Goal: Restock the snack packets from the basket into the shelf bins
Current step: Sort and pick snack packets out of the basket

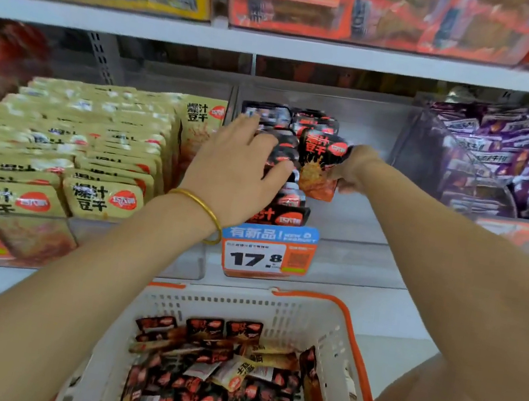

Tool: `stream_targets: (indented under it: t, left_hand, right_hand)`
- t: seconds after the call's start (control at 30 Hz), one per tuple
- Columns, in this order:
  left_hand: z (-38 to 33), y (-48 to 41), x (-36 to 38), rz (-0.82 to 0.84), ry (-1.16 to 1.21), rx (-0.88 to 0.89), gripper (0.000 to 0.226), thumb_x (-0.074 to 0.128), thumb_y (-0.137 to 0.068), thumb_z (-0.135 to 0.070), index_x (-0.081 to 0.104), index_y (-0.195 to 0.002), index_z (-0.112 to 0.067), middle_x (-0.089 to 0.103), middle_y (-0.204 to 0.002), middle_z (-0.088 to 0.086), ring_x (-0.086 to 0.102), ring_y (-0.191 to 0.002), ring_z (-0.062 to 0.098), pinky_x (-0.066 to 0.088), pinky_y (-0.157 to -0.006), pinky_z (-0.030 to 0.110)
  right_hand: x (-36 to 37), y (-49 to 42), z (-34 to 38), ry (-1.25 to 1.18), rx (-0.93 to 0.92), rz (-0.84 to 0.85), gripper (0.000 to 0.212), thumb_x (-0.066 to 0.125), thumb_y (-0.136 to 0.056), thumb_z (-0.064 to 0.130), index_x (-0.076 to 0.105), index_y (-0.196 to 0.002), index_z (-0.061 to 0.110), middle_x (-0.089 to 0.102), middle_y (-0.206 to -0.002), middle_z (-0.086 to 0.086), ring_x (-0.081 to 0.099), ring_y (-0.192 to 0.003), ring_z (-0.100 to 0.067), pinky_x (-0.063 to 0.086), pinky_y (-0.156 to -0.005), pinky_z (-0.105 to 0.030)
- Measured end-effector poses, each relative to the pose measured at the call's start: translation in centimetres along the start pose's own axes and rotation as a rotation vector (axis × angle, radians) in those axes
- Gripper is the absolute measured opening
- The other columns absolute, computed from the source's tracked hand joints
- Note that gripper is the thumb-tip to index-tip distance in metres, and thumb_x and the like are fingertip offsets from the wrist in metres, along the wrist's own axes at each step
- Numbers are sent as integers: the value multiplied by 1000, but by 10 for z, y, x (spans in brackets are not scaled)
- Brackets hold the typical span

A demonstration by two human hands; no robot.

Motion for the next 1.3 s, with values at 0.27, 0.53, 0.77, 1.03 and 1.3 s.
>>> stream_targets:
  t: [0.27, 0.53, 0.77, 1.03, 1.3]
  left_hand:
    - [0, 2, 1, 21, -24, -2, 70, 25, -82, -52, 49, -134, -11, 27, -153, 14, 19, -144, 26, 14, -118, 37]
    - [0, 7, -6, -63, 51, 37, 62, 29, -87, -47, 53, -127, -7, 41, -143, 14, 28, -139, 26, 17, -113, 32]
    - [-25, 78, -33, -333, 298, 271, 31, 46, -90, -18, 61, -111, -2, 55, -128, 13, 46, -123, 25, 26, -109, 23]
    - [30, 201, 67, 271, 192, 388, 26, 43, -84, -12, 67, -93, -7, 65, -96, 6, 59, -89, 27, 48, -77, 37]
    - [116, 244, 207, 976, -138, 1, 33, 49, -87, -3, 58, -116, -16, 56, -114, 7, 53, -106, 29, 48, -78, 40]
  right_hand:
    - [12, -13, 13, 77, -48, -128, 34, 74, -79, 5, 43, -65, 7, 69, -102, -21, 69, -89, -29, 55, -86, -40]
    - [2, 10, 8, -82, -5, -115, 39, 76, -78, 14, 43, -94, 2, 60, -105, -19, 65, -98, -33, 55, -85, -42]
    - [-32, 135, 15, -194, -436, -337, 24, 72, -78, 8, 51, -79, 17, 52, -71, -3, 56, -69, -21, 52, -60, -35]
    - [131, 215, -72, 41, -316, 508, 10, 61, -89, 7, 58, -83, 14, 58, -71, -1, 62, -62, -17, 54, -59, -27]
    - [267, 179, -188, 177, 129, 794, 19, 51, -94, 8, 52, -76, 4, 57, -68, -5, 61, -62, -19, 56, -68, -37]
Point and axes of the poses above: each hand's wrist, its own y-axis away from the middle knuckle, its own x-axis out of the palm, z = x × y, the point moved 4 cm from there along -y, towards the middle knuckle
